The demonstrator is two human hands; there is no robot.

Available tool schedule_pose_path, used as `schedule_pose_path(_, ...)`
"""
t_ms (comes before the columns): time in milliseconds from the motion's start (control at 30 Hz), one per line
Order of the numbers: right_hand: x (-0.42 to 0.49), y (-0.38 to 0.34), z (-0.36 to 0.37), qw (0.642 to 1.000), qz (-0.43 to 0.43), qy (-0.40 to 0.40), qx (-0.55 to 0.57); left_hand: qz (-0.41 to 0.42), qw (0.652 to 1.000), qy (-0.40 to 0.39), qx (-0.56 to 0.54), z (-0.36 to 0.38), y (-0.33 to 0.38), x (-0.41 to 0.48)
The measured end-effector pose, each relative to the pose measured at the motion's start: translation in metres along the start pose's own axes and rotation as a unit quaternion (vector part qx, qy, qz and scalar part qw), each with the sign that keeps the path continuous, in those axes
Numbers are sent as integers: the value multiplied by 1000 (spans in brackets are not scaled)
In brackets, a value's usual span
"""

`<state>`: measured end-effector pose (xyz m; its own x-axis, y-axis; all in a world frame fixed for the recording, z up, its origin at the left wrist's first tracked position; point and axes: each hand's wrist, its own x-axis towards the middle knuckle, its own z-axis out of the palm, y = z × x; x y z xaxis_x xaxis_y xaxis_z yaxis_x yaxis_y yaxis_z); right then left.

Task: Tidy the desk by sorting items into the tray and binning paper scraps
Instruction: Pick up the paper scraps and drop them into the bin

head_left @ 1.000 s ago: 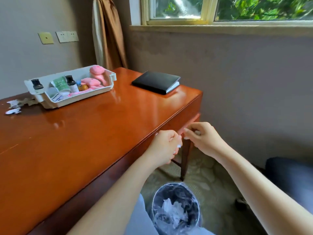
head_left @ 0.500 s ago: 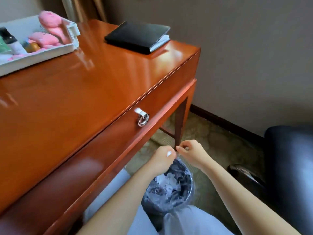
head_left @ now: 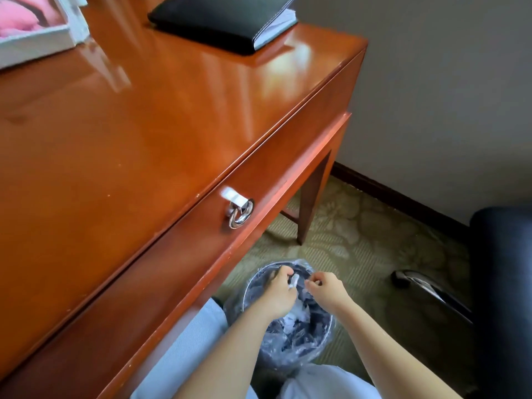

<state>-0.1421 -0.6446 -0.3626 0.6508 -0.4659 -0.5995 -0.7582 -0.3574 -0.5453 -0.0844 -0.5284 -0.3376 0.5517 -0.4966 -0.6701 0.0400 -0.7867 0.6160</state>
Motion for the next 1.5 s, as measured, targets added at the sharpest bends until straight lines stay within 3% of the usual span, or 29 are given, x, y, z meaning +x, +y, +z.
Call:
schedule_pose_path(267, -3, -10, -6, 996, -21, -70, -55, 0, 994, -25, 103, -7, -2, -6)
schedule_pose_path(500, -37, -38, -38, 985, -93, -46, -134, 67, 990, 2, 125, -30, 20, -49)
schedule_pose_path(700, -93, -75, -88, 966, -185, -13, -178, 150, 966, 44, 206, -62, 53, -118)
schedule_pose_path(933, -161, -136, -121, 922, -317, 8, -223, 205, 947, 93, 230, -113, 74, -212)
schedule_pose_path(1167, -232, -206, -117, 862, -443, 24, -245, 254, 909, 226, 240, -163, 59, -304)
schedule_pose_path(1300, -263, -244, -97, 826, -499, 31, -261, 241, 889, 279, 271, -186, 36, -349)
schedule_pose_path(1500, -289, -301, -45, 777, -564, 7, -280, 165, 890, 331, 267, -223, -16, -394)
